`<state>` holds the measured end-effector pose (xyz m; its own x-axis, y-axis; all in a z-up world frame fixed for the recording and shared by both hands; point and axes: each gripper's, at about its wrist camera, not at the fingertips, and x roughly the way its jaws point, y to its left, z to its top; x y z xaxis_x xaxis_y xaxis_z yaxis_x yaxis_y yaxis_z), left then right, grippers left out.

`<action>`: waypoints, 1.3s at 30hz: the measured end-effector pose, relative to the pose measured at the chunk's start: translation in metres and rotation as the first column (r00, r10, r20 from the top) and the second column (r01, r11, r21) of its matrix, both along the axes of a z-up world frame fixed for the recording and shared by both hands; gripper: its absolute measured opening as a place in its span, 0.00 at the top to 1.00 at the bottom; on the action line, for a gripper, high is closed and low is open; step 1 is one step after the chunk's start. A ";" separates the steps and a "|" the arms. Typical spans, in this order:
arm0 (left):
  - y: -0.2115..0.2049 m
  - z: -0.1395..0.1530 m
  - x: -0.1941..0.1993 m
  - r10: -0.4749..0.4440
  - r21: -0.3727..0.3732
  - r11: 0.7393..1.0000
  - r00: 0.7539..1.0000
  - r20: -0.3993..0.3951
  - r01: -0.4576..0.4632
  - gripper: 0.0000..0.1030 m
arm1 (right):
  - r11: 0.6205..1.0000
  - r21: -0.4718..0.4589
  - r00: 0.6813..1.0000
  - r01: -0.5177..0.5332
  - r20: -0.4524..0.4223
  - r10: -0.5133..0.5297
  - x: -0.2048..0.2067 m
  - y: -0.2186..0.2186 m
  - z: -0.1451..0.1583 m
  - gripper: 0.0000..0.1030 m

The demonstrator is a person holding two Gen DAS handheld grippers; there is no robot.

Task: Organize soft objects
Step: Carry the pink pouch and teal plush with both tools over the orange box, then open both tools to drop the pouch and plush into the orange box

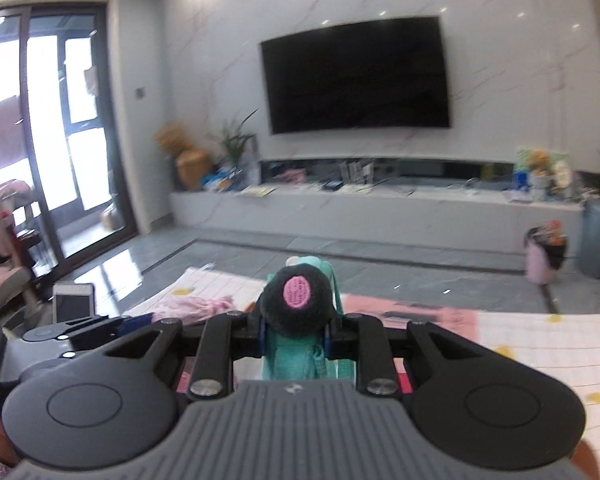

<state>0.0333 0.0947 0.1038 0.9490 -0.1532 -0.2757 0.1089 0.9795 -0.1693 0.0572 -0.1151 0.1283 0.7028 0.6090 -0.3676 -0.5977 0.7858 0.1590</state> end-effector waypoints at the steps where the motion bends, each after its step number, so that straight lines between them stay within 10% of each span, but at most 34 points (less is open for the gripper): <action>1: 0.005 -0.003 0.003 0.024 0.001 1.000 1.000 -0.020 -0.024 0.50 | 1.000 -0.002 1.000 -0.021 -0.016 0.021 0.004 0.012 -0.005 0.78; 17: 0.047 -0.073 0.043 0.109 0.056 0.994 0.901 -0.419 -0.094 0.51 | 0.988 0.075 0.899 -0.135 -0.411 0.154 0.086 0.066 -0.156 0.78; 30: 0.042 -0.093 0.055 0.152 0.132 0.987 0.834 -0.531 -0.096 0.51 | 1.000 0.017 0.996 0.025 -0.090 -0.023 0.082 0.060 -0.154 0.76; 39: 0.043 -0.086 0.051 0.153 0.113 0.988 0.836 -0.527 -0.109 0.51 | 0.986 0.145 0.885 -0.081 -0.445 0.138 0.102 0.062 -0.172 0.76</action>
<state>0.0844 0.1381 0.0182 0.6616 0.0037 -0.7498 -0.1067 0.9903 -0.0893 0.1595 -0.0533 -0.0439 0.4043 0.7315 -0.5490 -0.5197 0.6777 0.5202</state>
